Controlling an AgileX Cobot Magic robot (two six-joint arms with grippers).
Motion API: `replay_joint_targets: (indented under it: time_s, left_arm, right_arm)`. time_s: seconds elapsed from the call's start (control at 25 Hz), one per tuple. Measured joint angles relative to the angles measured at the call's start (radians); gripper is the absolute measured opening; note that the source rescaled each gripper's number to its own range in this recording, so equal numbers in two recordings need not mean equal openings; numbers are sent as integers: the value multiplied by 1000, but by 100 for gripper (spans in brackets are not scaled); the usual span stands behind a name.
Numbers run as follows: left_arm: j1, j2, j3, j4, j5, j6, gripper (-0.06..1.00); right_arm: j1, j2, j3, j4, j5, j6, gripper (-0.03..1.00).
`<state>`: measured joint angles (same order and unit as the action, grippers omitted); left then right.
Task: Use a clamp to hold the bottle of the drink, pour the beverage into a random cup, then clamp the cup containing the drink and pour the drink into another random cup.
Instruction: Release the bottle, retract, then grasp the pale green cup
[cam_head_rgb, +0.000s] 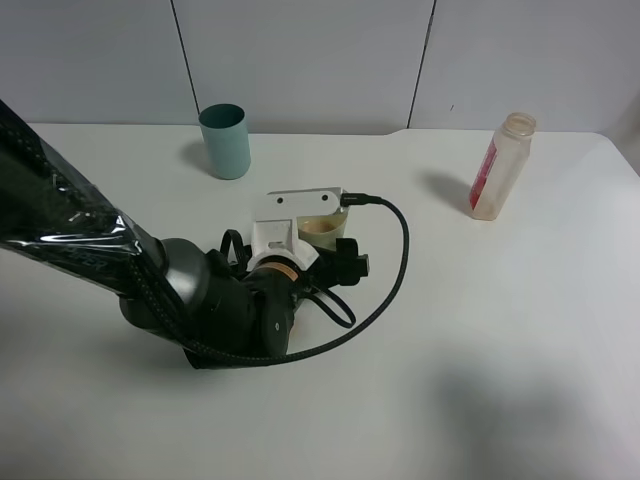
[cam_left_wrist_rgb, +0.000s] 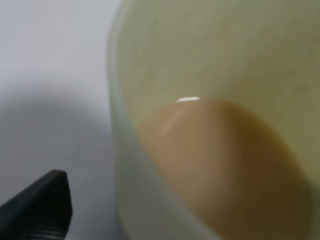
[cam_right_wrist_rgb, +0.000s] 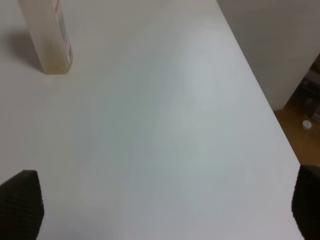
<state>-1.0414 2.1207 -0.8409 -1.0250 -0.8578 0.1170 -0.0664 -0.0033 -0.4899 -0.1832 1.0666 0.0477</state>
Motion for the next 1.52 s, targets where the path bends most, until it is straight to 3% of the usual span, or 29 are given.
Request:
replay_joint_targets:
  time_s: [0.64,1.24,1.32,1.4,1.44,1.48,1.52]
  left_arm:
    - [5,70,-1,75,-104,-49,73]
    - [39,107,-34,154,-128,-56,71]
    - [39,107,-34,157,-129,-56,58]
    - [39,107,-34,160,-130,-56,21]
    - [39,107,-34,160,-130,-55,9]
    - [39,107,-34,160,-130,-55,9]
    - [39,107,-34,161,-130,-56,0]
  right_arm:
    - [0,0,0,0,0,0,100]
    - [0,0,0,0,0,0,100]
    - [0,0,0,0,0,0,100]
    - [0,0,0,0,0,0,100]
    - [0,0,0,0,0,0,100]
    - [0,0,0,0,0,0,100]
    - [0,0,0,0,0,0,100]
